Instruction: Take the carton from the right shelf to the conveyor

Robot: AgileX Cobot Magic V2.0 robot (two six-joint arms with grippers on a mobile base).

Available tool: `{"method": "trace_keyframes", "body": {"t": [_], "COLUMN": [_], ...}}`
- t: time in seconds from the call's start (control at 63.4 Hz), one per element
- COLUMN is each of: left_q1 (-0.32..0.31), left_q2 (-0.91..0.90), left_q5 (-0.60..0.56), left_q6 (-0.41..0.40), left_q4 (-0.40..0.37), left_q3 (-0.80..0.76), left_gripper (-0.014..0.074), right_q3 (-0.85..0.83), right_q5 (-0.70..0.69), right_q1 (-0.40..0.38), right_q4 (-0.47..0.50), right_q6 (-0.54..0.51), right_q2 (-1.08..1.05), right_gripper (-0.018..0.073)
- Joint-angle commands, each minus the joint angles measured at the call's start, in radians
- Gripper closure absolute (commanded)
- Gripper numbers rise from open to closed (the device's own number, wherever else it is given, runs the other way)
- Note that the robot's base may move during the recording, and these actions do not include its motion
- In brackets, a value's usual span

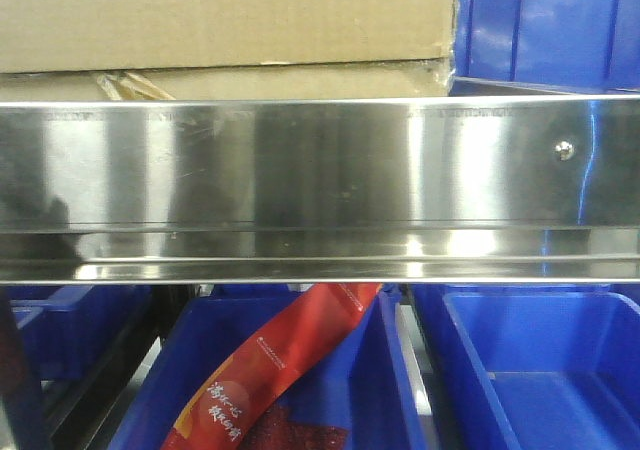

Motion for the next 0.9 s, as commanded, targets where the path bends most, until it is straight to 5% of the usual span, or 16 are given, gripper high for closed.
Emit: {"method": "trace_keyframes", "body": {"t": [0.0,0.426,0.788,0.883], "left_q1": [0.003,0.004,0.004,0.004], "left_q2": [-0.003,-0.003,-0.003,-0.003], "left_q5": [-0.019,-0.026,-0.204,-0.173], "left_q6": [0.002,0.002,0.002,0.002], "left_q4": [-0.004,-0.004,-0.004,-0.004], "left_q3": [-0.004,-0.004,-0.004,-0.042], "left_gripper": [0.0582,0.0582,0.0582,0.0582], "right_q3": [-0.001,-0.001,-0.001,-0.015], "right_q5": [-0.022,-0.048,-0.148,-0.145], "right_q1": [0.002,0.002,0.002,0.002], "right_q4": [0.005,0.005,0.010,0.047], "right_q6": [-0.005,-0.005,-0.005,-0.002], "right_q2": [-0.005,-0.005,-0.005,-0.005], "right_gripper": [0.0628,0.0628,0.0628,0.0628]}}
